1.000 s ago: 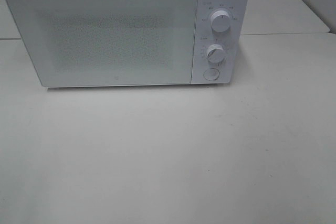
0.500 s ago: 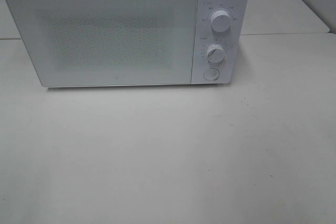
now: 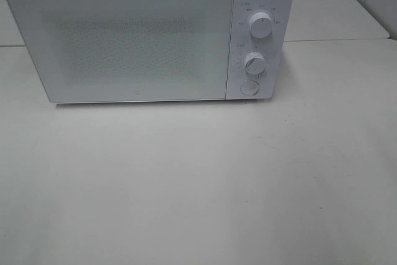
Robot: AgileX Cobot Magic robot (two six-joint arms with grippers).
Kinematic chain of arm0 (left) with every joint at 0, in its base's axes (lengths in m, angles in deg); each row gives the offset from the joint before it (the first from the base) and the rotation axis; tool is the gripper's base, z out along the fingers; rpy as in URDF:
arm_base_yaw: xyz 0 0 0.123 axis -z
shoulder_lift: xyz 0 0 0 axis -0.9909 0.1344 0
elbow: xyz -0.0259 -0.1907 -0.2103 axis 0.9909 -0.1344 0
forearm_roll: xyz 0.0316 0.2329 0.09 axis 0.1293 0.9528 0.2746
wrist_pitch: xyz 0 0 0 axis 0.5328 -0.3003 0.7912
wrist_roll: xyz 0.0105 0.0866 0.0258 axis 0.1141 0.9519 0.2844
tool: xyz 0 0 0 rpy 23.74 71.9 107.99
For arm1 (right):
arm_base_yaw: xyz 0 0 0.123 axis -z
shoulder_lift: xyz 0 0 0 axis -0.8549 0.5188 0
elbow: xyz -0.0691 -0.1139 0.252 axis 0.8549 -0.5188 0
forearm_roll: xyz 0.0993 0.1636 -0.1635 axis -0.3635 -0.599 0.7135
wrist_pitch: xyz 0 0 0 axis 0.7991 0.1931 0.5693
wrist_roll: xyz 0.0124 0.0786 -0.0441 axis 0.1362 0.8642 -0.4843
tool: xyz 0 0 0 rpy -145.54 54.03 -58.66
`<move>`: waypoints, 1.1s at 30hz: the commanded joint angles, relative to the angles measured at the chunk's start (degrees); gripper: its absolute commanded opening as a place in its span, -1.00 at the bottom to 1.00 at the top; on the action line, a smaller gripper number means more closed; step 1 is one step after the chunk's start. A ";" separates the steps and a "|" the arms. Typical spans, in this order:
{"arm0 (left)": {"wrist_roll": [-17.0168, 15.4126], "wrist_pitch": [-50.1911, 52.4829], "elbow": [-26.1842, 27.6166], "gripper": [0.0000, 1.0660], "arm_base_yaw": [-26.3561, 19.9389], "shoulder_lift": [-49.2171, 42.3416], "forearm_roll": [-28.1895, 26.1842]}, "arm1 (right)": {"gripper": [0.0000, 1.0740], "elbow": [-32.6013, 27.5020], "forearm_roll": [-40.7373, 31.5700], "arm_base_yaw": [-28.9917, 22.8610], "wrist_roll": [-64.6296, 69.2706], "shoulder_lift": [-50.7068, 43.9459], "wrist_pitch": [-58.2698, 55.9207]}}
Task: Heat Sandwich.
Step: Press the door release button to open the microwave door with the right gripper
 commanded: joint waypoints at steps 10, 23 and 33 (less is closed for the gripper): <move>-0.17 0.69 -0.06 0.82 -0.11 -0.86 -0.06 | 0.41 -0.23 -0.23 0.11 -0.17 14.90 15.58; -0.17 0.69 -0.06 0.82 -0.11 -0.86 -0.06 | 0.41 -2.12 -0.23 0.11 0.40 30.31 34.95; -0.17 0.69 -0.06 0.82 -0.11 -0.86 -0.06 | 0.41 -13.24 -8.31 -2.06 -2.29 43.37 62.91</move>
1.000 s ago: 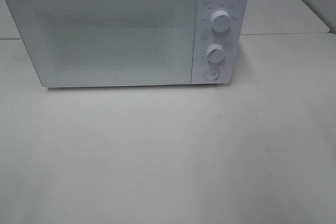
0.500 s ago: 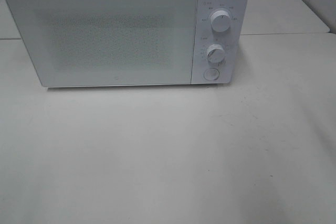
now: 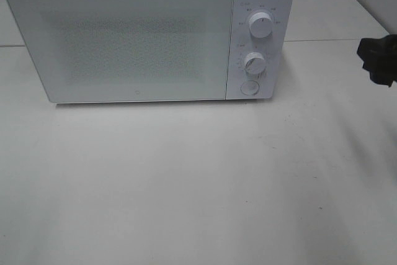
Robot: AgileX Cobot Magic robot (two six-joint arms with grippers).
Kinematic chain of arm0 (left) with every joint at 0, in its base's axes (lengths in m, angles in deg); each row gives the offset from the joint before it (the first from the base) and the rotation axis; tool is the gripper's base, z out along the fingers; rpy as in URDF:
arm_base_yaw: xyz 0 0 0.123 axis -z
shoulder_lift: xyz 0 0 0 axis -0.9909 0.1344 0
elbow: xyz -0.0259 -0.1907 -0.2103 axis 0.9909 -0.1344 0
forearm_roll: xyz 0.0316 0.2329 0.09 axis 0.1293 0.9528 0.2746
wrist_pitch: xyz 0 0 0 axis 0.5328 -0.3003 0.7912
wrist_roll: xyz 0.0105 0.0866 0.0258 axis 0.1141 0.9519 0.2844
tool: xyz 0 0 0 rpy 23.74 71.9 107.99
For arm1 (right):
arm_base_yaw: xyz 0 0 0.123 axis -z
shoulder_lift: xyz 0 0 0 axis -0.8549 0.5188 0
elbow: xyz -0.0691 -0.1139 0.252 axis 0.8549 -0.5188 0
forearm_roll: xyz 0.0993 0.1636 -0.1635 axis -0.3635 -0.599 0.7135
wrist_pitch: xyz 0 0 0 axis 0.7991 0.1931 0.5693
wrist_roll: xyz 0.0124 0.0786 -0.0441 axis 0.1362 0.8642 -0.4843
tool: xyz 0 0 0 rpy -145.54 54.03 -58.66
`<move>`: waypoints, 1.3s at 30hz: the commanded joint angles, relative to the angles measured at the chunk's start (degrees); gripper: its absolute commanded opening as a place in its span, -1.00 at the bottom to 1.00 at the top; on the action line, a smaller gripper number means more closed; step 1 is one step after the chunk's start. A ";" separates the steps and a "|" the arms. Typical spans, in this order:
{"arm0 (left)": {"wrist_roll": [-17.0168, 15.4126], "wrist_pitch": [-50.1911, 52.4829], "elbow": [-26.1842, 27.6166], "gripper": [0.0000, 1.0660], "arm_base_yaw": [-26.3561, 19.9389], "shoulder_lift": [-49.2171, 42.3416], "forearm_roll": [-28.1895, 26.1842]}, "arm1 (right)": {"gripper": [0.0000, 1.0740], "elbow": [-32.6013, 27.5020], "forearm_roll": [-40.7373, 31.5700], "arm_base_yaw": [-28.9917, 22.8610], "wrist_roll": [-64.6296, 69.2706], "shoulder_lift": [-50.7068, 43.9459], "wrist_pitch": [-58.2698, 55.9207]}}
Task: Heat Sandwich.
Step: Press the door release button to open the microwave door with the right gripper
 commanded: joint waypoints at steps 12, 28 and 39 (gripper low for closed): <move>-0.17 0.69 -0.06 0.82 -0.11 -0.86 -0.06 | 0.41 -4.98 -24.81 -22.52 -11.23 20.28 29.45; -0.17 0.69 -0.06 0.82 -0.11 -0.86 -0.06 | 0.41 4.01 -41.65 -40.28 -13.12 34.66 33.86; -0.17 0.69 -0.06 0.82 -0.11 -0.86 -0.06 | 0.36 5.39 -44.98 -41.54 -5.10 35.87 34.03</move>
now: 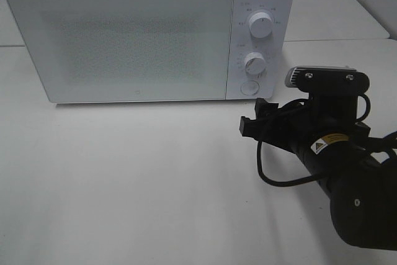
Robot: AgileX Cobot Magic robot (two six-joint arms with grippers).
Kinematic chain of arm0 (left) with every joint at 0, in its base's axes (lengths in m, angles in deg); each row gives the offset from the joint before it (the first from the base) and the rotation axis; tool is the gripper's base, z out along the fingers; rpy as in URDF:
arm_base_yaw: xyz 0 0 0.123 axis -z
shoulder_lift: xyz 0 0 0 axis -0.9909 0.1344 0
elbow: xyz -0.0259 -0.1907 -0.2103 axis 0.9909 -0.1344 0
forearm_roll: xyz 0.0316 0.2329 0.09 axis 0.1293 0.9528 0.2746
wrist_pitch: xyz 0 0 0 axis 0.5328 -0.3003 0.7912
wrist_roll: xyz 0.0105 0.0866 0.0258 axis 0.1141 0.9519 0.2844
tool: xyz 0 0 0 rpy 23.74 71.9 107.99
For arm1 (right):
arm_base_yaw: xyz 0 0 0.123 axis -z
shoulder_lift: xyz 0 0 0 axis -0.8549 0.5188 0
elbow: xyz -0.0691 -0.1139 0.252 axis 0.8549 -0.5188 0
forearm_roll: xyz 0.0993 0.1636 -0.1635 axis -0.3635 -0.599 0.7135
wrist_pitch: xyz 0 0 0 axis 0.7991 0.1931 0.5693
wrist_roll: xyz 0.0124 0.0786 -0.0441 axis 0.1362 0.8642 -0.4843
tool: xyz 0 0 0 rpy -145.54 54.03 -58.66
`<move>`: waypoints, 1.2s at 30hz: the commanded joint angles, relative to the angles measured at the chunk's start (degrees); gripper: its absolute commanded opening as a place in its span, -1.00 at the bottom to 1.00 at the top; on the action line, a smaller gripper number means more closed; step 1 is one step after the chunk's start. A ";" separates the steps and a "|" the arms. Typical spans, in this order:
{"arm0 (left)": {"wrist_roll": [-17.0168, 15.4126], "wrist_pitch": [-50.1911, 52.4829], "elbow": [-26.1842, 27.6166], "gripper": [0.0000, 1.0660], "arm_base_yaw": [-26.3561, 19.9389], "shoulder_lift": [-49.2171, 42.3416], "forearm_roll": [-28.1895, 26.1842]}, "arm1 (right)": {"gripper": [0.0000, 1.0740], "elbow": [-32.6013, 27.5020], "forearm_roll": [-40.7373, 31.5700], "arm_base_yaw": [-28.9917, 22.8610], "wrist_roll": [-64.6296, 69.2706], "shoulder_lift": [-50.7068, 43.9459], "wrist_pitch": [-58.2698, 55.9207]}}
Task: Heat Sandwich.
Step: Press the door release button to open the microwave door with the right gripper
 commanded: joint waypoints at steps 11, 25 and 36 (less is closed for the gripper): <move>-0.17 0.69 -0.06 0.82 -0.11 -0.86 -0.06 | 0.11 0.40 -0.63 -0.17 53.51 -0.11 0.57; -0.17 0.69 -0.06 0.82 -0.11 -0.86 -0.06 | -0.92 0.40 -0.69 -0.11 82.56 -0.06 0.23; -0.17 0.69 -0.06 0.82 -0.11 -0.74 0.00 | -1.00 4.93 1.95 2.23 81.93 2.01 -5.61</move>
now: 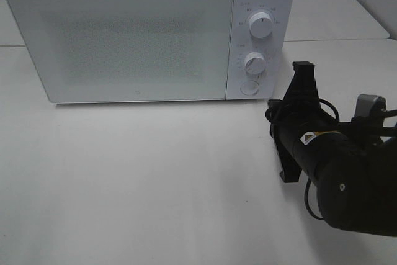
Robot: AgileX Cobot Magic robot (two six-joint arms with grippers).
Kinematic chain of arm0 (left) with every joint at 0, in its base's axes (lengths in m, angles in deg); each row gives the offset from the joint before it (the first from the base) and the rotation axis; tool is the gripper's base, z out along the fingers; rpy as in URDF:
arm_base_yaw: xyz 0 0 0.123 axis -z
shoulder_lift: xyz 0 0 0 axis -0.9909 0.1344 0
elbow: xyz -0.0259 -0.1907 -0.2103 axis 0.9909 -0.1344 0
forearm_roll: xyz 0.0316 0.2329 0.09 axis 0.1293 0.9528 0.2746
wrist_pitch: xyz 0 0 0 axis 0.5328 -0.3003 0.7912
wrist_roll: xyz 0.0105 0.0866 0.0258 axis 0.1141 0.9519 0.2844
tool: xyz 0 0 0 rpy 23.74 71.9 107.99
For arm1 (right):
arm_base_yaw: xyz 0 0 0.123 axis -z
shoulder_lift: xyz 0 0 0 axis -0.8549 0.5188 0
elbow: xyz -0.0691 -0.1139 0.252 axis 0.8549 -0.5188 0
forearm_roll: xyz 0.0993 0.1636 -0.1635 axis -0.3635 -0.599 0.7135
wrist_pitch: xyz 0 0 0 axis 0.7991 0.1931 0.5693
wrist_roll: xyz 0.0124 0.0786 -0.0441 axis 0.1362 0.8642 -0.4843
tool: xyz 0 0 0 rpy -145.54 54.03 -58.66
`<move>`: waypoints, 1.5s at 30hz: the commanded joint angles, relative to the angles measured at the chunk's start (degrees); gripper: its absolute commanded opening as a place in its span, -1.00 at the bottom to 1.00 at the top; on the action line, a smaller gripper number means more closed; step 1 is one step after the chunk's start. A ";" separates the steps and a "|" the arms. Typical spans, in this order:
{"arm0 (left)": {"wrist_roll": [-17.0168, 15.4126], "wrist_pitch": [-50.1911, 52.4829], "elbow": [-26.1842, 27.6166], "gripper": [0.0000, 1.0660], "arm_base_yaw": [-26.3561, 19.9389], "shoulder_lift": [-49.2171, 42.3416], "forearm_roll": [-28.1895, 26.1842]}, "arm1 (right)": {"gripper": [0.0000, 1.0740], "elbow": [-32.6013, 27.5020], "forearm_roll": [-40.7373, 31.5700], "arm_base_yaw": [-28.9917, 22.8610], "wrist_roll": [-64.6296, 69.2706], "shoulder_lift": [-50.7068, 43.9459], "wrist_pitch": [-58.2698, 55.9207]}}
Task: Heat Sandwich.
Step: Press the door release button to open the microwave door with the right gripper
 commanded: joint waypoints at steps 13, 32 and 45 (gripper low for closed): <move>-0.17 0.69 -0.06 0.82 -0.11 -0.34 0.00 | -1.00 10.66 9.74 6.76 0.23 6.42 -7.39; -0.17 0.69 -0.06 0.82 -0.11 -0.34 0.00 | -1.00 19.65 14.55 12.72 4.98 15.24 -9.51; -0.17 0.69 -0.06 0.82 -0.11 -0.34 0.00 | -1.00 22.63 14.15 14.04 5.21 18.11 -9.91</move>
